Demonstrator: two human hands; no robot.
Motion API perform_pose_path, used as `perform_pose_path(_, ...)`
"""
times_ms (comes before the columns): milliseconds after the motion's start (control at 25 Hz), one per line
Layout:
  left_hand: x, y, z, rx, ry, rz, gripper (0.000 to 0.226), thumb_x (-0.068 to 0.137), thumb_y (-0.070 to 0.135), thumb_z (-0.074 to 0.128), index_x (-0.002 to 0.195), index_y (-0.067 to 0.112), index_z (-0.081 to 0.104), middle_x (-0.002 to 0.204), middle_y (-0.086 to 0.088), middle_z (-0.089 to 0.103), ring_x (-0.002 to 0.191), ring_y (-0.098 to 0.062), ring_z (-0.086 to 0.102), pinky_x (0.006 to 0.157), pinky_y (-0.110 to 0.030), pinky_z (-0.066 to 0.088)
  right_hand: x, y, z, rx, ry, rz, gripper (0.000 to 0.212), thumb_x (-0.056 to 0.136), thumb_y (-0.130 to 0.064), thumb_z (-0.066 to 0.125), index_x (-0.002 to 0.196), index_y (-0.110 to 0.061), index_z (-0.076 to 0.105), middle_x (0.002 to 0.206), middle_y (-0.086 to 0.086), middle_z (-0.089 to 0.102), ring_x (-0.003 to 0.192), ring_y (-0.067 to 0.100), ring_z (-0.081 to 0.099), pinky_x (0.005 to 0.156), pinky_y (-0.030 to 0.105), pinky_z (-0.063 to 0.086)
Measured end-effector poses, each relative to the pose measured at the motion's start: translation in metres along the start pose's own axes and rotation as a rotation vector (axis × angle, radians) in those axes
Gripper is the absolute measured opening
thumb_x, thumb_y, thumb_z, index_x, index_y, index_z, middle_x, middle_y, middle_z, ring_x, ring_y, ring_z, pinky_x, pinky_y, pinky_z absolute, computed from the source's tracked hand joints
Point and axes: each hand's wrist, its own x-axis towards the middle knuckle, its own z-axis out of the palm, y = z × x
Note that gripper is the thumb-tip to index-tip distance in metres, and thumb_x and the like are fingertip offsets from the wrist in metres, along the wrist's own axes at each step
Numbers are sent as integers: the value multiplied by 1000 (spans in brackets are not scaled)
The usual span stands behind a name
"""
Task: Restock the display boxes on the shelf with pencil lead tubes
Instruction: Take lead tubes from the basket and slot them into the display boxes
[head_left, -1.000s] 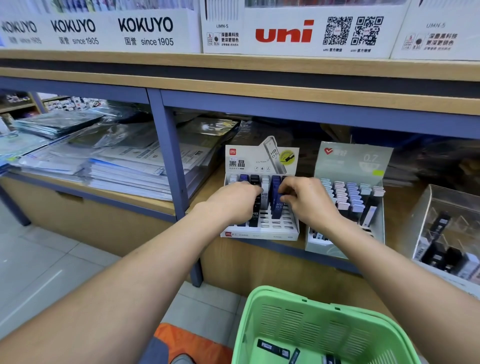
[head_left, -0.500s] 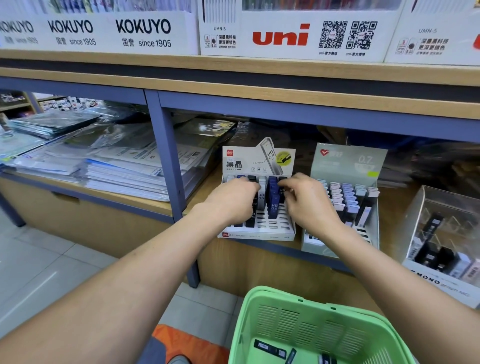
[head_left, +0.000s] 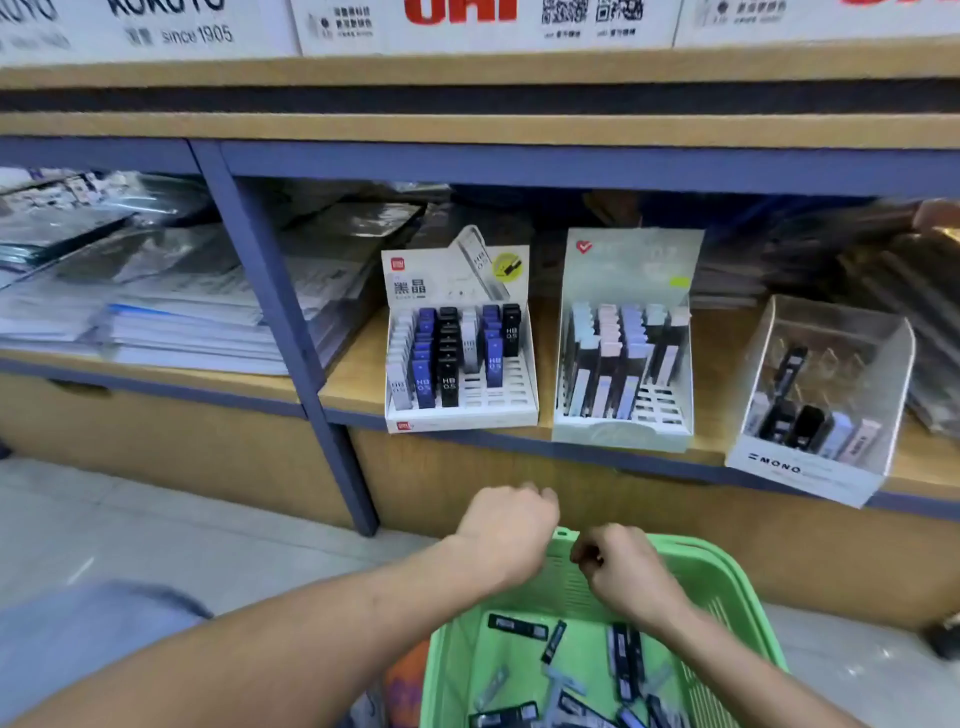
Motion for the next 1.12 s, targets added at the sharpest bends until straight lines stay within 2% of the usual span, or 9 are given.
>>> perform_pose_path(120, 2, 21, 47, 18, -250, 40, 29, 89, 1, 54, 116, 6, 61, 117, -16, 67, 105, -33, 67, 79, -40, 51, -14, 44, 39, -111, -255, 70, 35, 86, 0, 51, 104, -19, 74, 112, 5, 75, 100, 21, 70, 89, 35, 57)
perform_pose_path(240, 8, 46, 100, -68, -390, 25, 21, 92, -2, 51, 106, 8, 61, 105, -12, 66, 90, -28, 62, 75, -36, 50, -26, 80, 79, -175, -440, 109, 35, 89, 0, 54, 115, -17, 69, 121, 4, 68, 108, 24, 66, 95, 39, 56)
perform_pose_path(360, 4, 67, 170, -149, -535, 24, 20, 93, 5, 58, 113, 8, 59, 109, -9, 64, 99, -25, 63, 85, -35, 54, -33, 110, 112, -255, -582, 87, 29, 87, -6, 62, 114, -14, 69, 121, 9, 67, 109, 28, 64, 96, 41, 55)
perform_pose_path(440, -1, 76, 209, -143, -623, 56, 31, 92, 17, 64, 121, 11, 56, 119, -10, 63, 106, -27, 61, 88, -35, 52, -41, 126, 125, -311, -660, 51, 26, 86, -12, 68, 112, -13, 65, 117, 10, 66, 108, 29, 63, 92, 41, 55)
perform_pose_path(520, -4, 77, 238, -102, -673, 108, 57, 88, 23, 71, 138, 11, 47, 135, -13, 54, 121, -30, 54, 100, -42, 48, -47, 138, 135, -399, -688, -42, 42, 86, -23, 70, 125, -18, 54, 125, 9, 58, 116, 29, 58, 94, 41, 53)
perform_pose_path(640, -6, 79, 265, -39, -682, 179, 95, 83, 24, 77, 156, 9, 18, 159, -15, 24, 145, -33, 27, 118, -54, 27, -54, 151, 153, -611, -758, -248, 96, 83, -29, 75, 157, -22, 16, 159, 11, 24, 145, 30, 29, 118, 49, 33)
perform_pose_path(760, -6, 88, 284, -45, -668, 170, 106, 80, 34, 81, 157, 9, 11, 159, -15, 19, 145, -34, 23, 116, -57, 28, -52, 153, 163, -748, -761, -381, 112, 84, -29, 76, 161, -22, -5, 168, 13, -1, 153, 31, 10, 123, 51, 17)
perform_pose_path(1000, 3, 99, 300, 74, -643, 177, 119, 80, 51, 78, 158, 7, -1, 153, -19, 19, 138, -35, 29, 103, -55, 41, -45, 152, 183, -795, -700, -481, 105, 88, -50, 68, 160, -7, 4, 163, 16, 12, 145, 33, 26, 117, 52, 30)
perform_pose_path(1120, 12, 97, 304, 81, -579, 125, 112, 84, 38, 77, 157, 5, 0, 148, -19, 26, 134, -34, 35, 98, -52, 46, -32, 158, 181, -754, -643, -415, 110, 87, -56, 67, 160, -6, 2, 162, 14, 14, 144, 30, 27, 116, 52, 31)
